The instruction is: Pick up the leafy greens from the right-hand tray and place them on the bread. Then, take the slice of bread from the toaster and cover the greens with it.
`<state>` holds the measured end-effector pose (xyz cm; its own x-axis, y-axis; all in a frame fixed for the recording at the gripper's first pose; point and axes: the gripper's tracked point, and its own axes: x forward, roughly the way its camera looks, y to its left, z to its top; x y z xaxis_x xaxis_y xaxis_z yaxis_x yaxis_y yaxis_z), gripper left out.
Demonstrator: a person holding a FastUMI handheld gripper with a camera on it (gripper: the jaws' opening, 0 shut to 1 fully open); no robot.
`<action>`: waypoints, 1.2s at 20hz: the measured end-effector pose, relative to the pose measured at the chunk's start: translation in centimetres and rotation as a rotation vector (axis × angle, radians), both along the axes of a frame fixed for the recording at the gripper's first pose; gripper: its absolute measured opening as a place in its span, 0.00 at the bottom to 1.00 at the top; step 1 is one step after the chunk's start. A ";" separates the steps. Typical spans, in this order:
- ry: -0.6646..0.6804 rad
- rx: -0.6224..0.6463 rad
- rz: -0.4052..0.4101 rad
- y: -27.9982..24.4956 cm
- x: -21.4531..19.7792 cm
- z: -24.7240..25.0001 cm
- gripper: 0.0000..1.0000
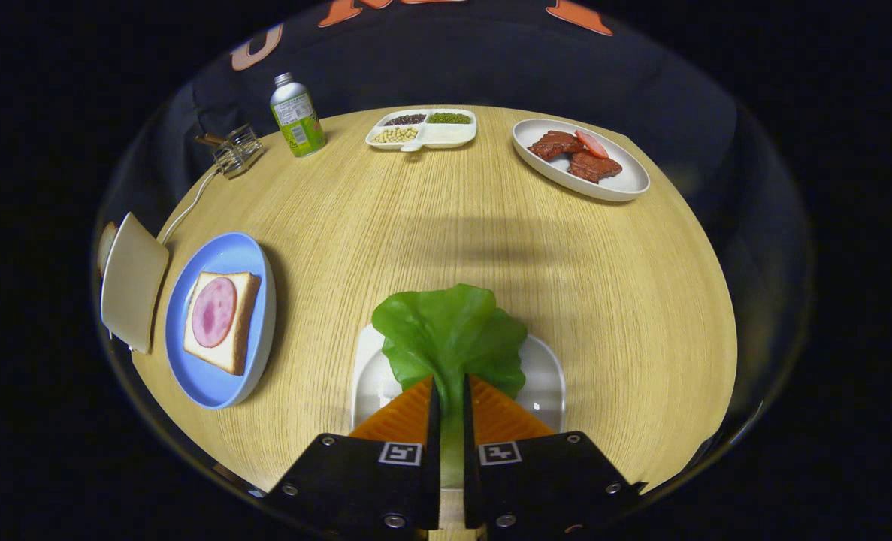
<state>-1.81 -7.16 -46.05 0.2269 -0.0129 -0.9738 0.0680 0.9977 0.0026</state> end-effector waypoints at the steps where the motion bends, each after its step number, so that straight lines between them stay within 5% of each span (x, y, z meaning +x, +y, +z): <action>1: 0.006 0.024 -0.018 0.3 -0.1 0.1 0.09; 13: -0.123 0.120 -0.025 4.0 2.5 4.9 0.06; 24: -0.192 0.227 0.056 11.1 4.3 8.8 0.06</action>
